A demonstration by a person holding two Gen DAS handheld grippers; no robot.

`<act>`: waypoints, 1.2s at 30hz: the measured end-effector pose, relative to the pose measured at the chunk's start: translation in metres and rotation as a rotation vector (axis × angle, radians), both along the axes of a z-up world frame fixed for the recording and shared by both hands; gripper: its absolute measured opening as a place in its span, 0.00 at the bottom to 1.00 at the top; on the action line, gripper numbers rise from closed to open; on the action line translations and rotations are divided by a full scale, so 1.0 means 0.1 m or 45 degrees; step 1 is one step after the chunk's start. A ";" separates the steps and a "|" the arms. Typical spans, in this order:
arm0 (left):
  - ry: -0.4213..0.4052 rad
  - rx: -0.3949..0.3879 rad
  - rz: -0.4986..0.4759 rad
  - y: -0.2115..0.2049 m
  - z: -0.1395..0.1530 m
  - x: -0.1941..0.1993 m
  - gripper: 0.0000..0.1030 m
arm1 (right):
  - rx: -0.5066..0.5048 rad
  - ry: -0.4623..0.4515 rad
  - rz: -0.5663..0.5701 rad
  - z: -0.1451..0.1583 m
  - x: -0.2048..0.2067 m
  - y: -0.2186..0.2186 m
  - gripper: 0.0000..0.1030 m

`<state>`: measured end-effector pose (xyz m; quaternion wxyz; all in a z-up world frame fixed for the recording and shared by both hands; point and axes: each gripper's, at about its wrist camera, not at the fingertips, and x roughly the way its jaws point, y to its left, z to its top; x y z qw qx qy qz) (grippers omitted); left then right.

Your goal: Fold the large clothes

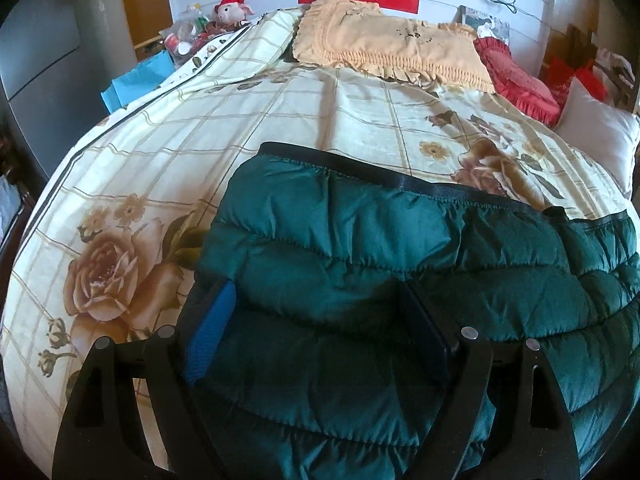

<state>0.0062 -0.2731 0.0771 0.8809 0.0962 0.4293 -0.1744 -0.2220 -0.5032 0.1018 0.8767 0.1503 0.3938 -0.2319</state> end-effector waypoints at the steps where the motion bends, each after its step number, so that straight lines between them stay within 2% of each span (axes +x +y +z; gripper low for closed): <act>1: 0.005 -0.004 0.000 0.00 -0.01 0.01 0.82 | -0.011 0.005 0.011 0.00 -0.07 0.05 0.83; 4: 0.008 -0.013 -0.001 0.01 -0.02 0.02 0.84 | -0.022 0.059 0.004 -0.16 -0.17 0.07 0.84; 6: 0.004 -0.010 0.001 0.01 -0.03 0.02 0.84 | -0.023 0.082 -0.018 -0.32 -0.21 0.01 0.88; 8: 0.000 -0.001 0.001 0.01 -0.04 0.01 0.85 | 0.031 0.078 -0.043 -0.42 -0.23 -0.07 0.92; 12: 0.001 0.001 -0.002 0.02 -0.03 0.00 0.84 | 0.056 0.069 -0.057 -0.33 -0.28 -0.09 0.92; 17: -0.005 -0.025 -0.005 0.10 0.06 -0.06 0.84 | 0.059 -0.041 -0.057 -0.09 -0.58 0.01 0.92; 19: -0.009 -0.049 -0.008 0.18 0.10 -0.11 0.84 | 0.079 -0.045 -0.050 -0.07 -0.65 0.03 0.92; 22: -0.006 -0.072 -0.024 0.29 0.15 -0.21 0.84 | 0.110 -0.032 -0.028 -0.10 -0.71 0.06 0.92; 28: -0.005 -0.121 -0.046 0.55 0.21 -0.45 0.84 | 0.089 0.016 -0.033 -0.21 -0.81 0.15 0.92; 36: 0.026 -0.121 -0.059 0.64 -0.01 -0.57 0.85 | 0.094 0.066 -0.063 -0.40 -0.66 0.06 0.94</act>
